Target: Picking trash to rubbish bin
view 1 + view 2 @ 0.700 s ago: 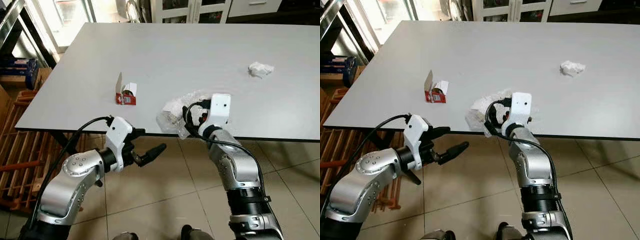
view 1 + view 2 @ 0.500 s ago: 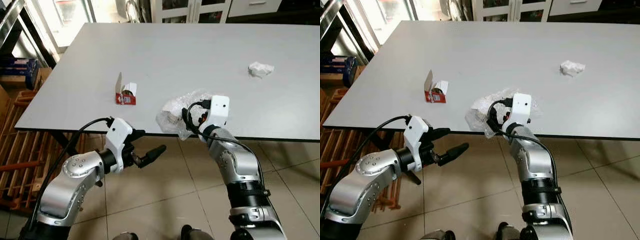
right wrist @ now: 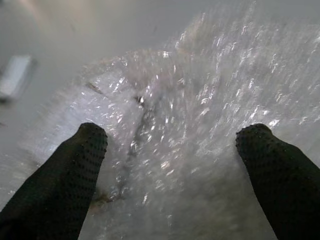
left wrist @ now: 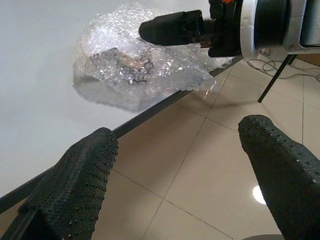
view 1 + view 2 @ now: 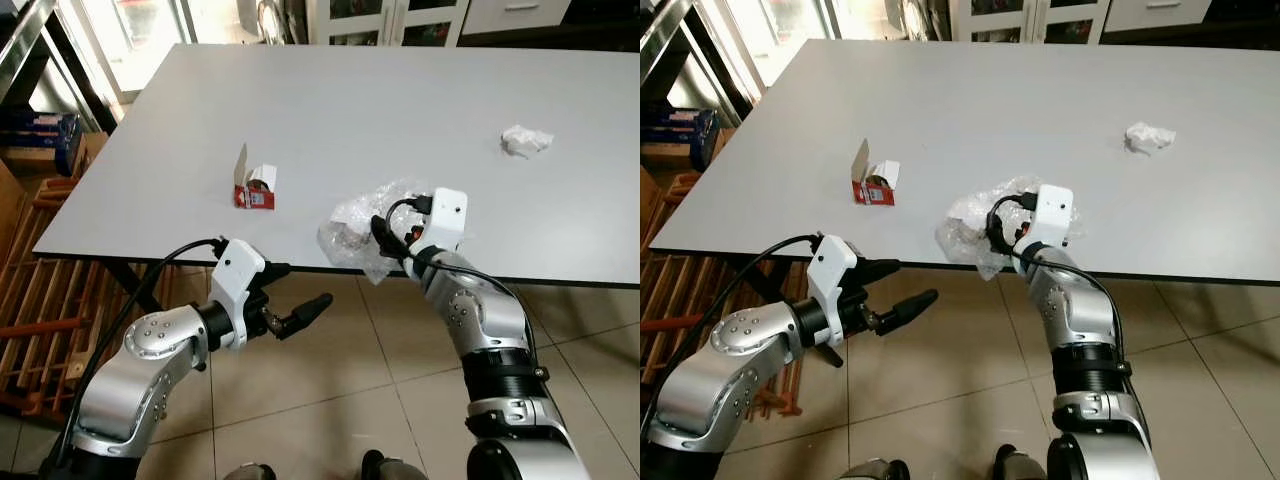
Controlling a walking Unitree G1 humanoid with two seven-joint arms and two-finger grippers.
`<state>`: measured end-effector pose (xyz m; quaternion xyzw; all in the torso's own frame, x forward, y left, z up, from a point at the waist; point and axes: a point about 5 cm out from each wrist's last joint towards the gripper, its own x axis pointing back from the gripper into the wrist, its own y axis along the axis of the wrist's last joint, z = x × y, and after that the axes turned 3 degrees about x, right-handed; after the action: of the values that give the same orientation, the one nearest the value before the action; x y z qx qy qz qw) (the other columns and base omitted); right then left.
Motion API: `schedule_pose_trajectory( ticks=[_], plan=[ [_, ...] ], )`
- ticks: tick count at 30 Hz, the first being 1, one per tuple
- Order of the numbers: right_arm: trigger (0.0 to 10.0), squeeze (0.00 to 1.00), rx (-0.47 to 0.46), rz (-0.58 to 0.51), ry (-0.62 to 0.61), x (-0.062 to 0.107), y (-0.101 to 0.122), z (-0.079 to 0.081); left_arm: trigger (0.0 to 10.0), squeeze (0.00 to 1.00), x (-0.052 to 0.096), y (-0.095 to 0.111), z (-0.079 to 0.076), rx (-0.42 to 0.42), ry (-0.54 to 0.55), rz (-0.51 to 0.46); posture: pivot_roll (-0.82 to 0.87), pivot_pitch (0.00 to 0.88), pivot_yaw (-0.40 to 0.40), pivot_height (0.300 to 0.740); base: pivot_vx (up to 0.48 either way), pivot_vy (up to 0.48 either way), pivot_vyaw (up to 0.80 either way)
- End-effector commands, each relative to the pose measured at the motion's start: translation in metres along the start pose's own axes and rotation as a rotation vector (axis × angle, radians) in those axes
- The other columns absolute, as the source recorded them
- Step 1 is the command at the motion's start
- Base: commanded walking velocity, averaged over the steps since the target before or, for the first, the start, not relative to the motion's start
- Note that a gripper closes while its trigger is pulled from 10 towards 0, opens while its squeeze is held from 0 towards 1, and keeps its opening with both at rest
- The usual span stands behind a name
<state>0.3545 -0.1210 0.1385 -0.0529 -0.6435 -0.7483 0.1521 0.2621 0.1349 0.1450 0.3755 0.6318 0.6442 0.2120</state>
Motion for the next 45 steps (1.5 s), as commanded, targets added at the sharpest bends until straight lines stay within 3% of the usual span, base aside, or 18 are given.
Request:
schedule_pose_trajectory(
  ticks=[1, 7, 24, 25, 27, 29, 45],
  plan=[
    [10.0, 0.0, 0.118, -0.04, 0.026, -0.001, 0.003, 0.009, 10.0, 0.0, -0.002, 0.003, -0.002, -0.004, -0.011, -0.008, 0.07, 0.147, 0.034, 0.74, 0.0, 0.0, 0.0],
    [10.0, 0.0, 0.169, -0.031, 0.037, -0.004, 0.003, 0.013, 10.0, 0.0, -0.003, 0.004, -0.001, -0.006, -0.003, -0.016, 0.08, 0.145, 0.029, 0.74, 0.0, 0.0, 0.0],
    [10.0, 0.0, 0.164, 0.014, -0.011, -0.008, -0.012, -0.004, 10.0, 0.0, 0.0, 0.004, -0.002, -0.006, 0.003, -0.011, 0.09, 0.163, 0.039, 0.74, 0.0, 0.0, 0.0],
    [5.0, 0.0, 0.163, 0.017, -0.017, -0.008, -0.013, -0.007, 10.0, 0.0, 0.001, 0.003, -0.003, -0.006, 0.002, -0.009, 0.09, 0.163, 0.039, 0.74, 0.0, 0.0, 0.0],
    [5.0, 0.0, 0.161, 0.017, -0.018, -0.008, -0.014, -0.007, 10.0, 0.0, 0.001, 0.003, -0.003, -0.007, 0.002, -0.008, 0.09, 0.166, 0.041, 0.74, 0.0, 0.0, 0.0],
    [0.0, 0.0, 0.155, 0.022, -0.026, -0.008, -0.016, -0.01, 10.0, 0.0, 0.001, 0.003, -0.004, -0.007, 0.001, -0.006, 0.09, 0.168, 0.044, 0.74, 0.0, 0.0, 0.0],
    [0.0, 0.0, 0.102, 0.022, -0.057, -0.009, -0.023, -0.016, 10.0, 0.0, 0.004, 0.004, -0.002, -0.021, 0.004, 0.004, 0.11, 0.157, 0.057, 0.74, 0.0, 0.0, 0.0]
  ],
)
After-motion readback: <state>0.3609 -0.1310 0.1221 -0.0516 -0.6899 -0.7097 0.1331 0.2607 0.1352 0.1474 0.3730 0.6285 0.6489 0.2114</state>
